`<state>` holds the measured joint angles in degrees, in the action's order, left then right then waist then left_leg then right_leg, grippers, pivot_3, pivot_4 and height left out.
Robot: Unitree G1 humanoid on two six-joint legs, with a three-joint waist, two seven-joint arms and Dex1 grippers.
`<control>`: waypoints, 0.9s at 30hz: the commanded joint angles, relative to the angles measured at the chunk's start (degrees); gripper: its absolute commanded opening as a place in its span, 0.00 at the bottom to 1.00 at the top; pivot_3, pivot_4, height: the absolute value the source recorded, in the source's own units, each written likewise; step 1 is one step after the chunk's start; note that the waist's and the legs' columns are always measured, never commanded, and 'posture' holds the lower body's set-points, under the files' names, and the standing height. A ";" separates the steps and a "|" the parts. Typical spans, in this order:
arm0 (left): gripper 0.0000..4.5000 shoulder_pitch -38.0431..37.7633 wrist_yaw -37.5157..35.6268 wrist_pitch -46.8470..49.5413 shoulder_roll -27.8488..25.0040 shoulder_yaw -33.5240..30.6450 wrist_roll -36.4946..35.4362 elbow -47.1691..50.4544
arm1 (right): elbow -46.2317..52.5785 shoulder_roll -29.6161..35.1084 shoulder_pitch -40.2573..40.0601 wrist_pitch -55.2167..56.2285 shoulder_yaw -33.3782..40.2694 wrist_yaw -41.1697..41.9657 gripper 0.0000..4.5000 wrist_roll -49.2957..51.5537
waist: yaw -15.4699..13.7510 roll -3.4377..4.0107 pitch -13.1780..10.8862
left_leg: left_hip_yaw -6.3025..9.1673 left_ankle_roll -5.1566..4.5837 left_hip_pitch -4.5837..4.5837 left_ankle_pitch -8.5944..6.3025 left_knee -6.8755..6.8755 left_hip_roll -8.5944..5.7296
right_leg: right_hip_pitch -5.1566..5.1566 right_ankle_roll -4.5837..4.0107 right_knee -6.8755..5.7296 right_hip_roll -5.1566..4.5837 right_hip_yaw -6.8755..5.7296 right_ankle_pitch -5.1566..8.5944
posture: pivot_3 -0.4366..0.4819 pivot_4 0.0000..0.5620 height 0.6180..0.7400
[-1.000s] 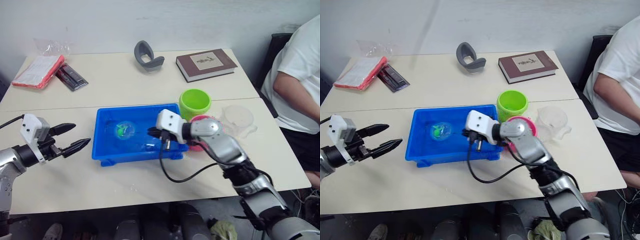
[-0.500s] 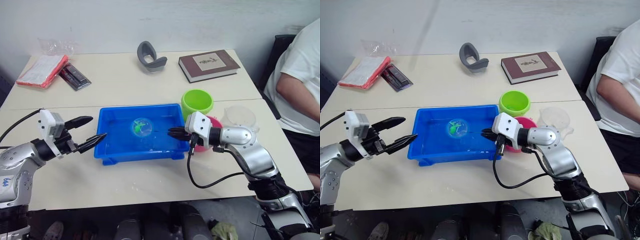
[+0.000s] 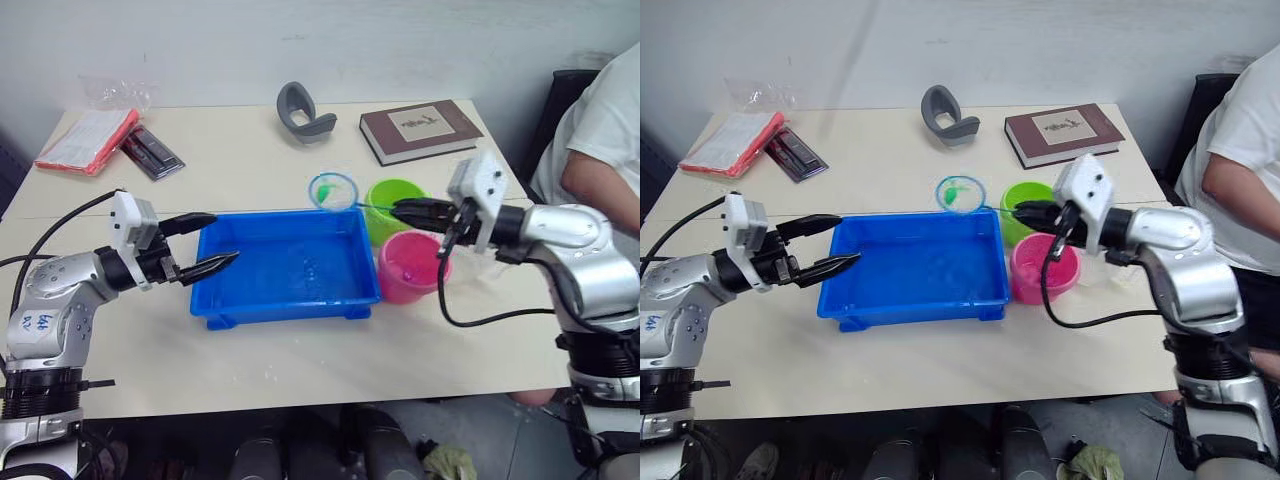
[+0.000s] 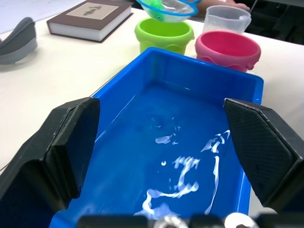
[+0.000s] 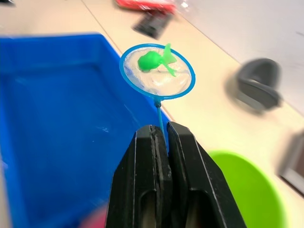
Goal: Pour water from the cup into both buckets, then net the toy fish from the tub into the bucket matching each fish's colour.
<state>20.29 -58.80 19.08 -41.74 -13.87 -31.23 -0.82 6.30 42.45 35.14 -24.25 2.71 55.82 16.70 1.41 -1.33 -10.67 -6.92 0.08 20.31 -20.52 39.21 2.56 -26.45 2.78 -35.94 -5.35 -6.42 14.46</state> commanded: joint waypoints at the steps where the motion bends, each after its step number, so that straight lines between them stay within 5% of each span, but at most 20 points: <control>1: 0.99 1.57 0.04 -0.92 0.57 0.58 0.17 0.53 | -3.57 3.06 -0.70 7.04 2.34 -1.47 0.00 -3.79 | 0.00 0.00 0.00 | 0.00 0.00 -0.01 0.00 0.00 0.00 | 0.00 0.00 0.00 0.00 0.00 0.00 | 0.48 0.27 1.00; 12: 0.99 4.93 2.68 -2.40 8.51 5.96 2.36 0.25 | -16.51 8.30 -1.46 37.81 -5.43 -23.91 0.00 -33.23 | 0.26 0.02 -0.01 | -0.15 0.04 -0.05 0.10 0.00 0.01 | -0.02 0.09 -0.03 0.02 0.18 -0.05 | 0.48 0.27 1.00; 27: 0.99 6.99 1.41 -7.25 10.96 6.97 4.09 -5.20 | -18.13 16.26 -5.83 57.31 -8.68 -46.67 0.00 -60.20 | 0.08 0.03 -0.01 | -0.13 0.05 -0.08 0.12 0.05 -0.01 | 0.02 0.08 0.03 -0.03 0.41 -0.05 | 0.48 0.27 1.00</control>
<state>26.13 -57.14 13.17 -30.70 -6.50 -27.13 -6.04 -11.76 57.59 29.29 32.10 -6.50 11.97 -41.50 1.49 -1.30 -10.69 -7.06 0.15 20.22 -20.40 39.26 2.55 -26.42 2.86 -35.90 -5.38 -5.97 14.41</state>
